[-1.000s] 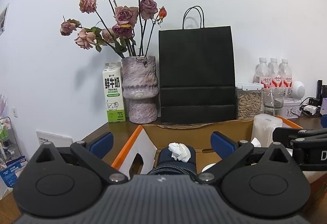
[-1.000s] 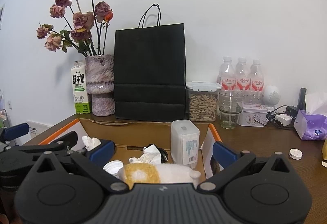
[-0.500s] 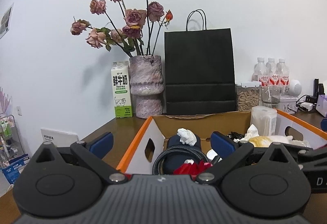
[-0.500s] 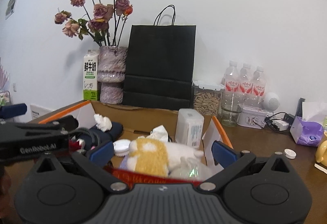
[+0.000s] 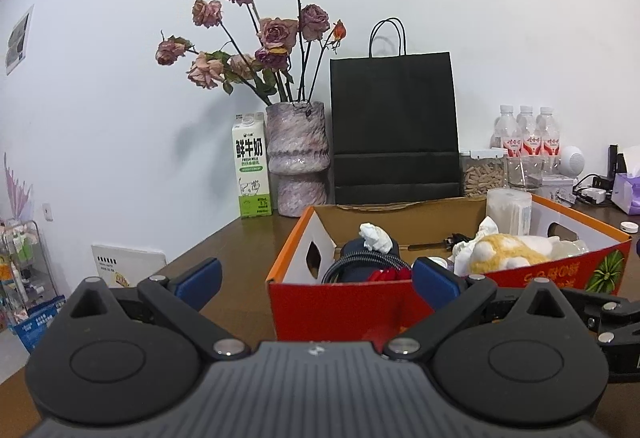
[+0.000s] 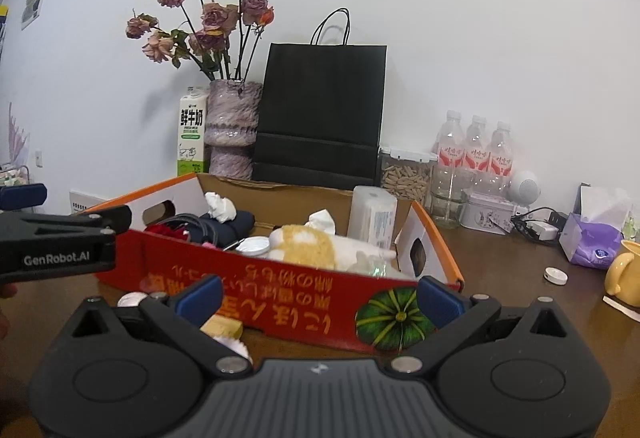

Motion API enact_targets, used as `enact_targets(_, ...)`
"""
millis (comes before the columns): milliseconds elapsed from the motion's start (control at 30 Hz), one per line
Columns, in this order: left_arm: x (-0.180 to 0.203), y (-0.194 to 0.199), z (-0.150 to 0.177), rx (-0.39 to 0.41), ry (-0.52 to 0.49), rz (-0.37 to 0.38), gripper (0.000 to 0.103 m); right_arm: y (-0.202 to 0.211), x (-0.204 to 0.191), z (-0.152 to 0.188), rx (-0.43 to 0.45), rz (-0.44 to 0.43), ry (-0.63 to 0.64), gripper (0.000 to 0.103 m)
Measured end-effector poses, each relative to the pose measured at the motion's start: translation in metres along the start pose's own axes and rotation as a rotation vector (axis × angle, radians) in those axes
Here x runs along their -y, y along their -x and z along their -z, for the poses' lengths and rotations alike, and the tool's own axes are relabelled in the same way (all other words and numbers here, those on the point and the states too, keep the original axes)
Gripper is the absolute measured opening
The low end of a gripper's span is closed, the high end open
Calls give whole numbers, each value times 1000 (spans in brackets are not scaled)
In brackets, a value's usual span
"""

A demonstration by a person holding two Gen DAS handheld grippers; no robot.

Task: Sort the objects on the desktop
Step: 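Move both grippers back to the remaining caps beside the box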

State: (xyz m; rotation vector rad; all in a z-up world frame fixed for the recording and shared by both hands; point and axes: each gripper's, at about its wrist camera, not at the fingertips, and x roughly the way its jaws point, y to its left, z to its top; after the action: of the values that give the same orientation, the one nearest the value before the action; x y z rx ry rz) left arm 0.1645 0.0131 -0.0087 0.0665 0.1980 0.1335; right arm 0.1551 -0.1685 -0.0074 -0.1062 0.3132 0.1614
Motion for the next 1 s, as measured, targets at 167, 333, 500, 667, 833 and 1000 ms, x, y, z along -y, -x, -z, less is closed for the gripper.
enact_targets(167,-6,7,2,-40,-12,-5,103,9,-4,4,-33,-19,-4,103)
enact_targets(333,-11,10,5,-106,-53,25,103,14,-5,8,-82,-62,-25,103)
enact_targets(500,-19,7,10,-184,-76,54,103,10,-7,12,-159,-82,-33,103)
enact_targets(667,-26,2,14,-237,-83,80,103,-3,-5,16,-260,-119,-75,103)
enact_targets(833,-28,-5,16,-286,-77,104,103,-17,-12,15,-297,-124,-67,94)
enact_targets(1000,-30,-9,16,-311,-68,112,103,-33,-20,11,-316,-145,-66,83)
